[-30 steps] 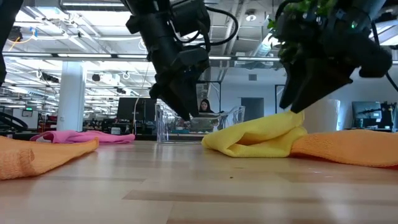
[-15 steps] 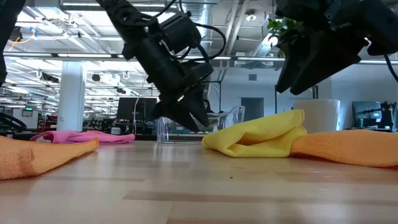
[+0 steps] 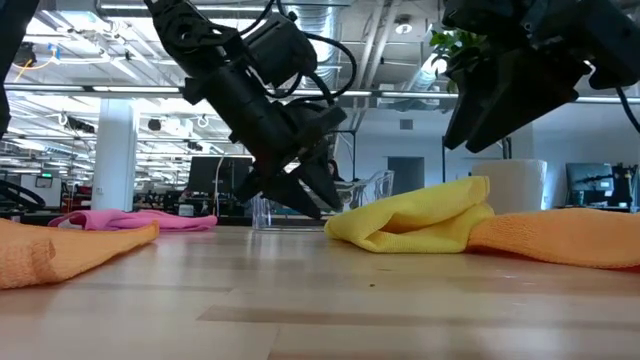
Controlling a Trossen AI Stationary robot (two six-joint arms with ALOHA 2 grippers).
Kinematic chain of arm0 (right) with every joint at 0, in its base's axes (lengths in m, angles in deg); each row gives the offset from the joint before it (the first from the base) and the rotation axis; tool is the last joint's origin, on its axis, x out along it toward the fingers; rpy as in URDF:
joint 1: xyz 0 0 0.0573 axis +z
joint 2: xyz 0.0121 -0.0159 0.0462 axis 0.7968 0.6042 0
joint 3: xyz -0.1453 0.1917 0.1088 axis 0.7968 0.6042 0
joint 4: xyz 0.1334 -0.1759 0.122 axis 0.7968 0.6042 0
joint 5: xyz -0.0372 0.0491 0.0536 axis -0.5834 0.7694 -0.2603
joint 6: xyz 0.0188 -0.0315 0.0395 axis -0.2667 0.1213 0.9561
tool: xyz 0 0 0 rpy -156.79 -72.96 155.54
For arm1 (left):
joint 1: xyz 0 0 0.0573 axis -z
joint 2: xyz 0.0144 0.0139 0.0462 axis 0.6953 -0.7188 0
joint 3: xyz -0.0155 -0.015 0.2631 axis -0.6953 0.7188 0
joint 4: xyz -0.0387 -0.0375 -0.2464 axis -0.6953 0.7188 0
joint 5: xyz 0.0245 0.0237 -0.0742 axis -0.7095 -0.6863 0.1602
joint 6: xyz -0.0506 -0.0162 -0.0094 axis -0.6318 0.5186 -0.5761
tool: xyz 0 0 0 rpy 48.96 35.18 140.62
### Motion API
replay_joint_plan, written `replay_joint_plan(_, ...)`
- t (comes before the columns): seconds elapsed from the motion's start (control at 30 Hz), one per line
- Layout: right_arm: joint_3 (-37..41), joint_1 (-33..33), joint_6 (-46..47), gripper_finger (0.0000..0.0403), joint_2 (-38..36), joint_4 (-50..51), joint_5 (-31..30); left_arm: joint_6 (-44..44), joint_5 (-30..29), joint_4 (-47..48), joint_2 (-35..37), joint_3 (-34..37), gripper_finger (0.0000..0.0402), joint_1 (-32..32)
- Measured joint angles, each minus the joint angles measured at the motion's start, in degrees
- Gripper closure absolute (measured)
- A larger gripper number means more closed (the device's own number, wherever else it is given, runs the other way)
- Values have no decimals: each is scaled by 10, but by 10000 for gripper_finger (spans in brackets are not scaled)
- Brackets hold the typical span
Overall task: Fold microfiber towels
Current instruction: Put the folded yellow towel into the transparent bin
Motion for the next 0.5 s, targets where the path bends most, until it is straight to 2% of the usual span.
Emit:
replay_joint_plan(0.3, 1, -1, -27, 173, 5, -28, -1, 89, 0, -40, -8, -1, 235, -10)
replay_joint_plan(0.5, 2, -3, -85, 173, 37, -80, -7, 103, 27, -26, -7, -3, 235, -9)
